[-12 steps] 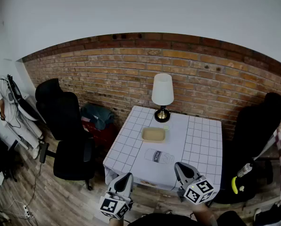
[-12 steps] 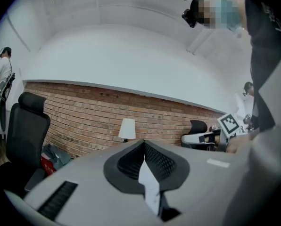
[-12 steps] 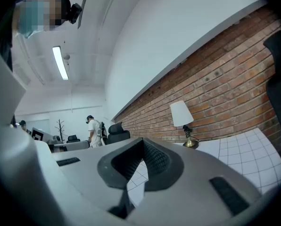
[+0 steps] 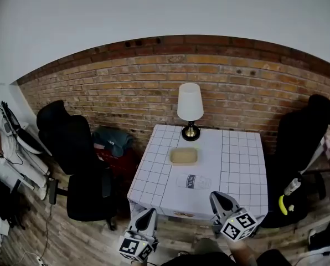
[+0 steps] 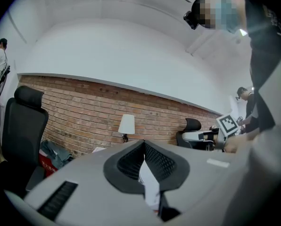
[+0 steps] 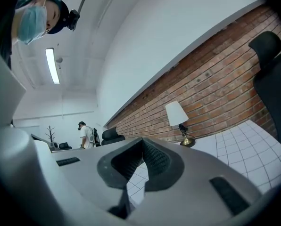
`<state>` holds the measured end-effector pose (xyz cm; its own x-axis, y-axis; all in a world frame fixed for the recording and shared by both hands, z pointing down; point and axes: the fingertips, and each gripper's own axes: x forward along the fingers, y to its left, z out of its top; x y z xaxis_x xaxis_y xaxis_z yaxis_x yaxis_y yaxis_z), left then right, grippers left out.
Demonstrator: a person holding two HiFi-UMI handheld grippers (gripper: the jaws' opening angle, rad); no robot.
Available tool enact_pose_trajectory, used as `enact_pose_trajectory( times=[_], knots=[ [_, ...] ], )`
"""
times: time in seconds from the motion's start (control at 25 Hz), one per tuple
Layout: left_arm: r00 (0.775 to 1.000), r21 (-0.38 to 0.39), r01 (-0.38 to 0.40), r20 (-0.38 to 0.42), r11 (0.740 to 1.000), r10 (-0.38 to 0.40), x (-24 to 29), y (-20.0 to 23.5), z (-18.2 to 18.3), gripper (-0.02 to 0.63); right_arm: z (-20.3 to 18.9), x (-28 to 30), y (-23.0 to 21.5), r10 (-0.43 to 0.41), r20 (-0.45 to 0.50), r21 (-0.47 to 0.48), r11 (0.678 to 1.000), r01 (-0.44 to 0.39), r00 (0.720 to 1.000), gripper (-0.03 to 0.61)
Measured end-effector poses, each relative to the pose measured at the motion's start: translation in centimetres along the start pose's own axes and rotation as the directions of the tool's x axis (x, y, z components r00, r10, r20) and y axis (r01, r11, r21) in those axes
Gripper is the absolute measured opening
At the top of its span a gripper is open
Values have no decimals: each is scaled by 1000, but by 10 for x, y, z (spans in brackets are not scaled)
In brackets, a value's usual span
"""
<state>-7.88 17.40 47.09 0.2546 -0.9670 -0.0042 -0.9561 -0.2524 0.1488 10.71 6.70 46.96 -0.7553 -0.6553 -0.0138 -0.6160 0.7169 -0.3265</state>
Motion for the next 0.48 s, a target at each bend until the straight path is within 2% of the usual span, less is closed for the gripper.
enact_pose_trajectory(
  times=[0.24,0.48],
  knots=[
    [1000,-31,6,-16,1000,-6,11,17,-8,11,-7,11,-13,-45,-31,8,999,45,999,4],
    [1000,-36,1,7,999,-1,43,37,0,11,0,43,-30,-44,-45,6,999,44,998,3]
  ],
)
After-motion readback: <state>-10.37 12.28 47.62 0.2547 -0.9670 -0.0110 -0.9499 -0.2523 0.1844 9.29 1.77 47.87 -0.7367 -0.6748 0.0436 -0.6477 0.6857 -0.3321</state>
